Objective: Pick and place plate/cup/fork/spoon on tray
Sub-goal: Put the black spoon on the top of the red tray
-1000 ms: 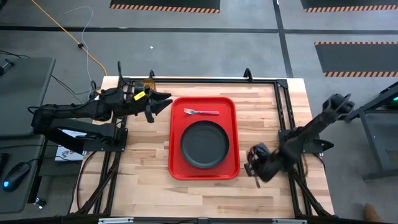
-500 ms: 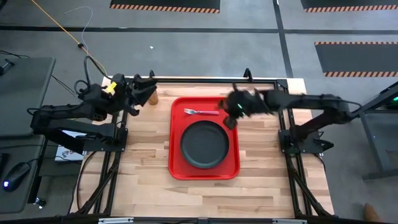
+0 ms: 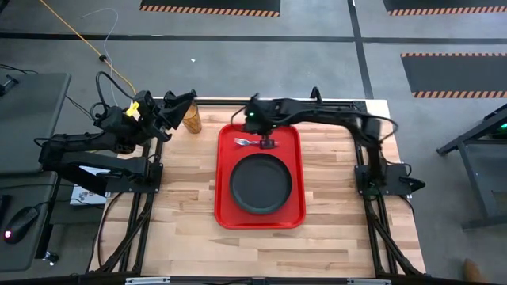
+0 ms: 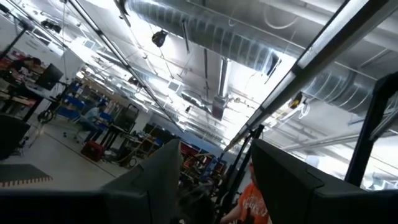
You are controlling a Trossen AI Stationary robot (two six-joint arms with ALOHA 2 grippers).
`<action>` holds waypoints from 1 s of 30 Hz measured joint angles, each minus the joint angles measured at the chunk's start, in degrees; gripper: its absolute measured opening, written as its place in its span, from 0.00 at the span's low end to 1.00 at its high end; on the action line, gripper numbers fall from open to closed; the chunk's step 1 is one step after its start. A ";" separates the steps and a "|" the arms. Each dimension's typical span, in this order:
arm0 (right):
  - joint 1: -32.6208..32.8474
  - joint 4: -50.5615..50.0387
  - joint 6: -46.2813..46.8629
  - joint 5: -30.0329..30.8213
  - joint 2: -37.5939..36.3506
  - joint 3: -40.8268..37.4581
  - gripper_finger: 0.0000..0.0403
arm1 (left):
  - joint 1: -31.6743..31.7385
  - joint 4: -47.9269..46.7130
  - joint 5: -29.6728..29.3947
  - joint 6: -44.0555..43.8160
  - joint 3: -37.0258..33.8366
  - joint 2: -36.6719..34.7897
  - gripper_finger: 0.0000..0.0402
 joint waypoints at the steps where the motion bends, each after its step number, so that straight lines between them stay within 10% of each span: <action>1: -0.09 -0.12 -0.15 0.01 2.09 1.27 0.00 | 0.00 0.02 0.00 0.00 0.00 0.00 0.47; 12: -0.46 -5.96 -0.14 -0.11 15.38 8.84 0.00 | -0.02 0.02 -1.31 -0.07 0.00 0.00 0.47; 30: -0.79 -5.11 5.20 1.35 16.60 8.84 0.00 | -0.04 0.06 -1.33 -0.07 0.00 0.00 0.47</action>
